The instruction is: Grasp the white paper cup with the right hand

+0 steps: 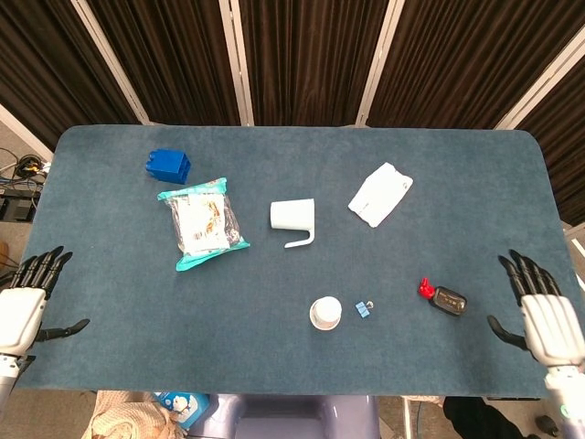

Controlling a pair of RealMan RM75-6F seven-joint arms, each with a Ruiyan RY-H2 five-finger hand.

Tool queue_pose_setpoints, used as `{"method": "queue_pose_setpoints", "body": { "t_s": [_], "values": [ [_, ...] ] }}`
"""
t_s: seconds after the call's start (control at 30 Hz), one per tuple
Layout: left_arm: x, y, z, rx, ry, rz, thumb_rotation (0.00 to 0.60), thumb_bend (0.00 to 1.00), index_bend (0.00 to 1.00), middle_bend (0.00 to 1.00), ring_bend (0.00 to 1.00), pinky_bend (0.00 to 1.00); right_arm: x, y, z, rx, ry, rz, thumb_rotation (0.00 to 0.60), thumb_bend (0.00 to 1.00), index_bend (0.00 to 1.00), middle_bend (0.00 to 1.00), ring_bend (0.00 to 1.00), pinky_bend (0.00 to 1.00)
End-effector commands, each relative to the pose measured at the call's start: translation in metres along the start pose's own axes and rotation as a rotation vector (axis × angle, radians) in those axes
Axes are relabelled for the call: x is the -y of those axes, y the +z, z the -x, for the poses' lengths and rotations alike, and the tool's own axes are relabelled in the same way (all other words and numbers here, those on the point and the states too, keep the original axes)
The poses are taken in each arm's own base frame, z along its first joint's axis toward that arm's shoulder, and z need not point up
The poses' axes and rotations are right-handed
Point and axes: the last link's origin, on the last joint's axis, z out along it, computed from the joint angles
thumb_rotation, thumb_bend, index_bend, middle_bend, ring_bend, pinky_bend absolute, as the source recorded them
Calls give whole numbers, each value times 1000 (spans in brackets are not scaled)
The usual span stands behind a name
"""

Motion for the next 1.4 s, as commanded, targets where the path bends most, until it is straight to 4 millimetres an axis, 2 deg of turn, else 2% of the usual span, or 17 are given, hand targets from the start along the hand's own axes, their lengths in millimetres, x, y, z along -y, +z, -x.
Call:
{"method": "queue_pose_setpoints", "body": {
  "t_s": [0.03,0.27,0.47,0.67,0.8,1.03,1.4],
  "values": [
    [0,0,0,5,-3,-1,600,0,0,0,0,0,22,26,-1,19,19,-85,600,291,0,0,0,114],
    [1,3,2,28,-7,-17,600,0,0,0,0,0,77,58,3,106,18,-266,600,291,0,0,0,114],
    [3,7,4,48,-15,-34,600,0,0,0,0,0,122,67,11,193,27,-377,600,291,0,0,0,114],
    [4,8,3,54,-26,-40,600,0,0,0,0,0,153,73,32,282,13,-442,600,290,0,0,0,118],
    [5,10,3,62,-31,-50,600,0,0,0,0,0,170,76,45,314,16,-467,600,291,0,0,2,177],
    [7,12,2,69,-39,-62,600,0,0,0,0,0,185,76,67,364,11,-476,600,290,0,2,63,235],
    [6,11,1,77,-44,-62,600,0,0,0,0,0,198,68,87,390,-31,-471,600,291,28,81,154,328]
  ]
}}
